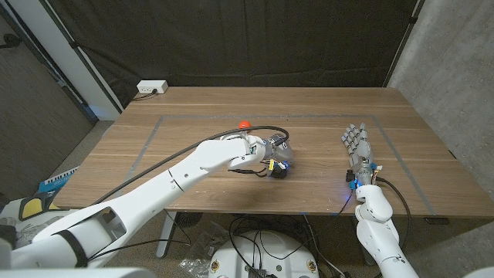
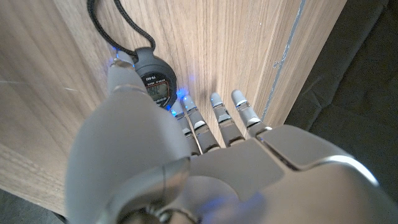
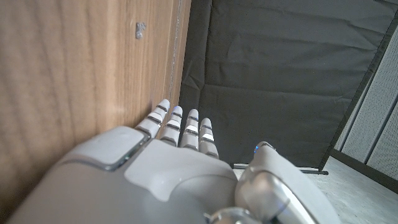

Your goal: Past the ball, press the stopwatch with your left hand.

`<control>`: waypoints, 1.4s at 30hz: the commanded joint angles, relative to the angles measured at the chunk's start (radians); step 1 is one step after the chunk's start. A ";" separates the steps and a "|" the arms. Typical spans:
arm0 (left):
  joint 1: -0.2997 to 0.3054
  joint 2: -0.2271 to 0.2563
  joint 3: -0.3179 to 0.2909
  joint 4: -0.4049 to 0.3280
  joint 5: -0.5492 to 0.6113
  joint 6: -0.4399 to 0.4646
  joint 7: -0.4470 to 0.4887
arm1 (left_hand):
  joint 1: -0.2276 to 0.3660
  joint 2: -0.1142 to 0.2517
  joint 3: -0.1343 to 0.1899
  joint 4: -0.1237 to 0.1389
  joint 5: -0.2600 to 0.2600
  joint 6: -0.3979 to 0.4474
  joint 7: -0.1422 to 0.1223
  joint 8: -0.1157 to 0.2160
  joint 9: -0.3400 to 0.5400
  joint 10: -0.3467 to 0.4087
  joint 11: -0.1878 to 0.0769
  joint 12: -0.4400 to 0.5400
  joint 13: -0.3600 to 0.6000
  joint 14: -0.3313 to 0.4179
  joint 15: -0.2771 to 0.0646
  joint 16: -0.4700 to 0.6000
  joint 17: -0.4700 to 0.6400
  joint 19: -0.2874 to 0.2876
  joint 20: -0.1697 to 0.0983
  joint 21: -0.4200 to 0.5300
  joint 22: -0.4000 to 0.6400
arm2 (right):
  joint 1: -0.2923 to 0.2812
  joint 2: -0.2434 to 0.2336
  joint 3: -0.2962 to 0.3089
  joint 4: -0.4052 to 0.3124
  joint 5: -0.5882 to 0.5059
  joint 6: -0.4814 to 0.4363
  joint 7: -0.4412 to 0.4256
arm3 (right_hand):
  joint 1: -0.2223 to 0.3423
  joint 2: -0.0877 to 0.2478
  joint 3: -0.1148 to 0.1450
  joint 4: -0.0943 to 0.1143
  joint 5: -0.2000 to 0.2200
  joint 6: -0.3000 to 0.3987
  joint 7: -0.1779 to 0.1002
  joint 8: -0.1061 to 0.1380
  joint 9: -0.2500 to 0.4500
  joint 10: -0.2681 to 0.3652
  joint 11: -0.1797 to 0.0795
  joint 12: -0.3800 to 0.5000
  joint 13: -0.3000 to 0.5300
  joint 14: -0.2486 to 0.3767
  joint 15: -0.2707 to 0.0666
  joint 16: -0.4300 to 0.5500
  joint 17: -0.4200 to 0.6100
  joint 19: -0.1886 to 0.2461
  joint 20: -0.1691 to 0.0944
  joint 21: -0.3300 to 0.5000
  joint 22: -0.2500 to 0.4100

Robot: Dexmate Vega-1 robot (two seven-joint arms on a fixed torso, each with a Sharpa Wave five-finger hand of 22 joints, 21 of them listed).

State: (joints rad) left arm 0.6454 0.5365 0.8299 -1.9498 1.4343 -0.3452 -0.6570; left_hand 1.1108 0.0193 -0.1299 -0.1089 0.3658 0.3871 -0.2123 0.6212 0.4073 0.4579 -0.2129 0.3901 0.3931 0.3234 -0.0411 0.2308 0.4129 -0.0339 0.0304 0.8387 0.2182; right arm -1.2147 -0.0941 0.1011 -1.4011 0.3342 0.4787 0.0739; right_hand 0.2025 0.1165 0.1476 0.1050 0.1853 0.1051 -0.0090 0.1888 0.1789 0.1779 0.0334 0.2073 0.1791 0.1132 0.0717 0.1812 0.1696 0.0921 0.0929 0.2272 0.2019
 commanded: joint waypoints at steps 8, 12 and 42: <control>-0.010 0.011 0.002 0.025 0.016 0.003 0.025 | 0.001 0.015 -0.066 0.030 -0.005 -0.224 0.023 -0.118 -0.086 -0.144 0.002 -0.038 0.020 -0.038 -0.151 -0.022 0.038 -0.022 0.013 0.043 0.006 | 0.033 -0.001 -0.012 0.028 -0.013 -0.011 -0.007 | -0.007 0.001 0.004 0.004 0.007 0.004 -0.010 0.000 0.003 0.011 -0.001 0.000 0.002 0.009 -0.003 0.000 0.003 -0.007 0.001 -0.001 0.003; -0.005 0.009 -0.003 0.025 0.033 0.031 0.026 | -0.028 0.017 -0.100 0.052 -0.001 -0.346 0.080 -0.207 -0.128 -0.284 0.036 -0.079 0.015 -0.140 -0.085 -0.044 0.041 -0.073 0.045 0.049 0.013 | 0.036 -0.004 -0.016 0.024 -0.018 -0.023 -0.011 | -0.007 0.001 0.004 0.003 0.007 0.004 -0.009 0.000 0.003 0.010 -0.001 0.000 0.002 0.009 -0.003 -0.001 0.003 -0.008 0.002 -0.002 0.003; 0.249 0.040 -0.368 -0.097 -0.427 0.299 0.214 | -0.261 0.058 -0.190 0.198 0.010 -0.381 0.117 -0.305 -0.187 -0.384 0.102 -0.118 -0.040 -0.304 0.014 -0.037 -0.030 -0.232 0.119 -0.017 -0.019 | 0.029 -0.070 -0.059 -0.185 -0.134 -0.197 -0.036 | -0.008 -0.003 0.004 0.001 0.007 0.014 -0.010 0.003 0.003 0.014 0.004 0.001 0.002 0.007 -0.002 -0.002 0.003 -0.002 0.000 0.000 0.003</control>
State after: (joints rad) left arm 0.7841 0.5606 0.5908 -2.0093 1.1577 -0.1311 -0.5530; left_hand 0.8782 0.0655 -0.3142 0.0684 0.3666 0.0040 -0.0944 0.3235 0.2228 0.0752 -0.1213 0.2757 0.3553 0.0296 -0.0303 0.1855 0.3854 -0.1718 0.1364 0.8275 0.1998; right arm -1.1884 -0.1445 0.0600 -1.5272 0.2400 0.3358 0.0392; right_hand 0.2026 0.1165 0.1477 0.1050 0.1886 0.1126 -0.0161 0.1888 0.1789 0.1833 0.0388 0.2073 0.1791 0.1131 0.0716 0.1812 0.1696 0.0885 0.0892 0.2272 0.2020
